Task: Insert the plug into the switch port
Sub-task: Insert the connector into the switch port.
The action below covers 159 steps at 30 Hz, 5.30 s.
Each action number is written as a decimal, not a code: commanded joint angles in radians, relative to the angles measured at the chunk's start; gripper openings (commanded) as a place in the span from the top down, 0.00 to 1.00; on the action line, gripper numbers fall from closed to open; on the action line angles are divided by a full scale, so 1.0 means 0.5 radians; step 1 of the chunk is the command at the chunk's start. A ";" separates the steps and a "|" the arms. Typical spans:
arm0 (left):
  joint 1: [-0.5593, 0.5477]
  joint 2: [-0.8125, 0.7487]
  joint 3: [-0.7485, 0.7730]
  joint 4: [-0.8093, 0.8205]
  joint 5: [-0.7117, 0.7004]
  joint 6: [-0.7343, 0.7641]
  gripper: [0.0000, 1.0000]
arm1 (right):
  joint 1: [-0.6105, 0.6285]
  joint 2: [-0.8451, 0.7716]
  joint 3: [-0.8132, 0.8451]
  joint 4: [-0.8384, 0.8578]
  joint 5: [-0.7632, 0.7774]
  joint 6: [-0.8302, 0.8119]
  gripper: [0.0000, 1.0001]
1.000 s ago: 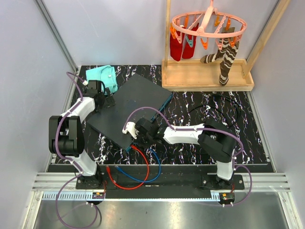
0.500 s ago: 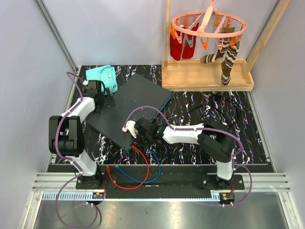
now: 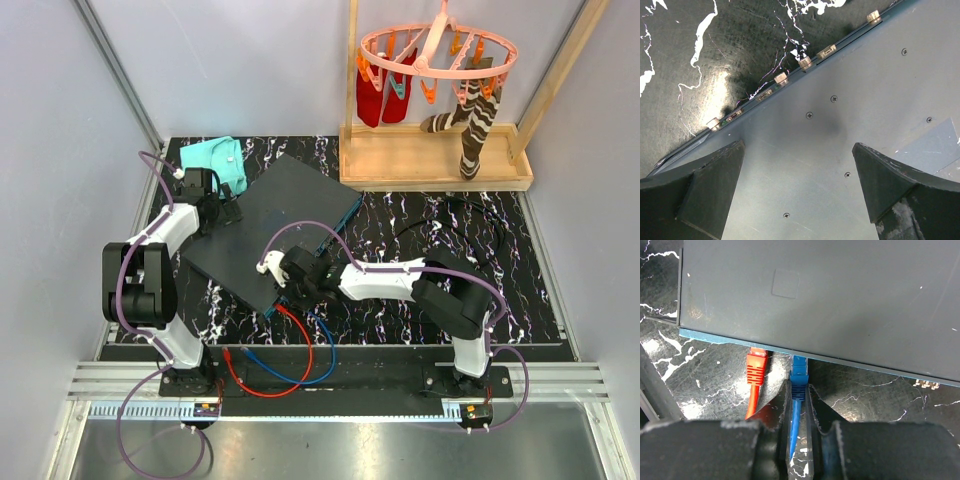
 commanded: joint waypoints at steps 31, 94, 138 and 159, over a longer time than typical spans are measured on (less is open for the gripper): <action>0.000 0.080 0.042 -0.013 0.108 -0.052 0.01 | 0.188 0.032 0.229 0.019 0.556 -0.023 1.00; 0.135 -0.015 0.091 0.008 -0.024 0.172 0.01 | 0.203 -0.554 -0.486 0.550 0.439 0.404 0.48; 0.221 0.479 0.223 -0.114 0.476 0.319 0.01 | 0.037 -0.423 -0.453 0.415 0.166 0.413 0.53; 0.172 0.537 0.263 -0.197 0.427 0.338 0.01 | 0.034 -0.110 -0.330 0.519 0.010 0.413 0.67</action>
